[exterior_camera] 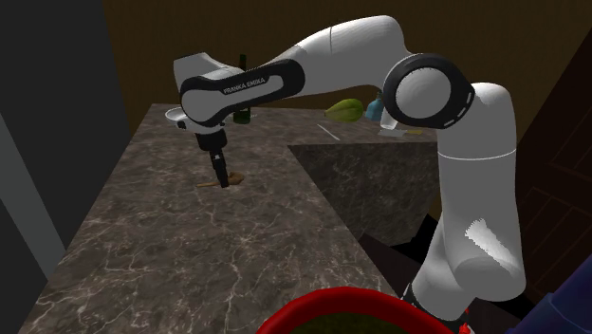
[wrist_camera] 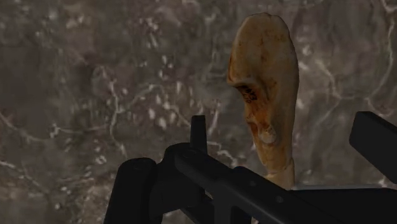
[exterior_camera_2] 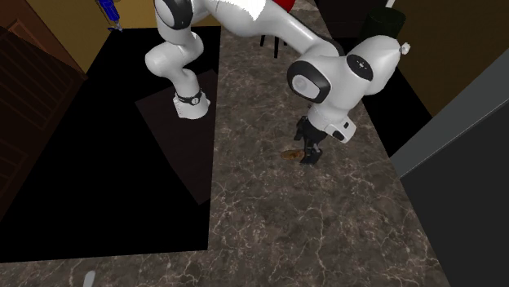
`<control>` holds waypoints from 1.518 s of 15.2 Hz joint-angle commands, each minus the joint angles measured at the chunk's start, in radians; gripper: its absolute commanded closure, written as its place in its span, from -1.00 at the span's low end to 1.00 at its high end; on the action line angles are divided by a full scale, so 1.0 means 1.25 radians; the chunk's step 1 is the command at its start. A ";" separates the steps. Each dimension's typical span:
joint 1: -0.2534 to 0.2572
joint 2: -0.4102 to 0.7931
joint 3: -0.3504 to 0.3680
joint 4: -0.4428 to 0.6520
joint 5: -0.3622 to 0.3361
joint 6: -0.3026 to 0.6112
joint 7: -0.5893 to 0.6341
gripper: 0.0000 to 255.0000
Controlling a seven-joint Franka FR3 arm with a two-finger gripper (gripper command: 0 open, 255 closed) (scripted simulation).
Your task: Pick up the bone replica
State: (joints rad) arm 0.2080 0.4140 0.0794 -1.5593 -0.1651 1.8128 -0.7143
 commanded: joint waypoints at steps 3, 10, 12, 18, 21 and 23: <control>0.001 0.006 0.000 -0.003 -0.001 0.009 0.002 1.00; 0.001 0.006 0.000 -0.002 -0.001 0.009 0.002 1.00; 0.000 0.006 0.000 -0.004 -0.001 0.010 0.001 1.00; 0.001 -0.009 0.001 0.038 0.002 -0.047 -0.007 1.00; 0.001 -0.014 0.001 0.063 0.004 -0.076 -0.011 1.00; 0.002 -0.017 0.001 0.081 0.004 -0.096 -0.013 1.00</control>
State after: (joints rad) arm 0.2103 0.3968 0.0808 -1.4674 -0.1604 1.7057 -0.7289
